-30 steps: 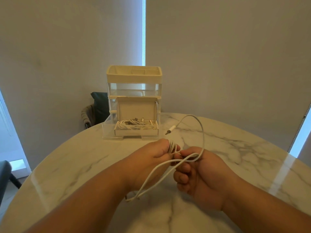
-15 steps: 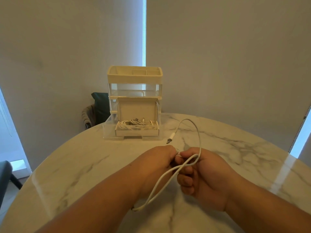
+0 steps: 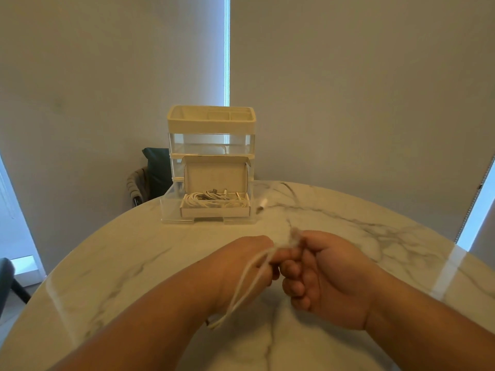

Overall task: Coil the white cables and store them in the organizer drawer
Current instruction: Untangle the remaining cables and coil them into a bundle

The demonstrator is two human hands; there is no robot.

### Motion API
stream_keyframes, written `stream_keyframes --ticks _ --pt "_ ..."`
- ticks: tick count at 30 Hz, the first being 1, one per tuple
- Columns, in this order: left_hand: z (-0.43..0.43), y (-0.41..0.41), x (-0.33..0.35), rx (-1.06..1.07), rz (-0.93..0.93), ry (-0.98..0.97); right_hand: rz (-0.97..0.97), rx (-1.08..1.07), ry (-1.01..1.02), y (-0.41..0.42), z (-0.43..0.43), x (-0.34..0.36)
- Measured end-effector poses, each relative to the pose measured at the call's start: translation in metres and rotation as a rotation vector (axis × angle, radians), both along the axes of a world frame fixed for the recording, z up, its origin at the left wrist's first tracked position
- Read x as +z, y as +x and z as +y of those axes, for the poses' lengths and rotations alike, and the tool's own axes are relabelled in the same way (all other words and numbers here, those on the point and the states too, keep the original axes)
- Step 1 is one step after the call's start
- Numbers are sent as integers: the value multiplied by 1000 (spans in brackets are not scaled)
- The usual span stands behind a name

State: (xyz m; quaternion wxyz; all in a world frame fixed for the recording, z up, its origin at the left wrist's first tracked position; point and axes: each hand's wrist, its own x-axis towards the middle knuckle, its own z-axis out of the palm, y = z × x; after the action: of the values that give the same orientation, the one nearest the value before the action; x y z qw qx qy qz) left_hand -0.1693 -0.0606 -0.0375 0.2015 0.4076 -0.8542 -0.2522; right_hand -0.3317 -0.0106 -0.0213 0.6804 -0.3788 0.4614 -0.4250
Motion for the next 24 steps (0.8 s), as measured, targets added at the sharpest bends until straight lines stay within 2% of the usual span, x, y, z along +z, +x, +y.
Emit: stream_keyframes --ticks 3,5,7,9,12,15,21,24 --pt "11 -4 5 -2 88 39 -105 -68 -100 -7 -2 8" --pt "12 -9 6 23 245 204 -95 -125 -220 -13 -4 9" --pt "11 -12 7 52 425 375 40 -222 -348 -16 -5 6" --pt "6 -16 8 105 658 511 295 -304 -456 -12 -1 0" --pt "2 -18 14 164 985 610 607 -298 -543 2 7 -7" --pt "7 -24 23 218 1208 721 642 -300 -547 13 7 -17" --pt "10 -35 28 267 1312 749 481 -347 -502 22 4 -21" --pt "8 -32 23 251 1343 697 517 -343 -544 26 4 -22"
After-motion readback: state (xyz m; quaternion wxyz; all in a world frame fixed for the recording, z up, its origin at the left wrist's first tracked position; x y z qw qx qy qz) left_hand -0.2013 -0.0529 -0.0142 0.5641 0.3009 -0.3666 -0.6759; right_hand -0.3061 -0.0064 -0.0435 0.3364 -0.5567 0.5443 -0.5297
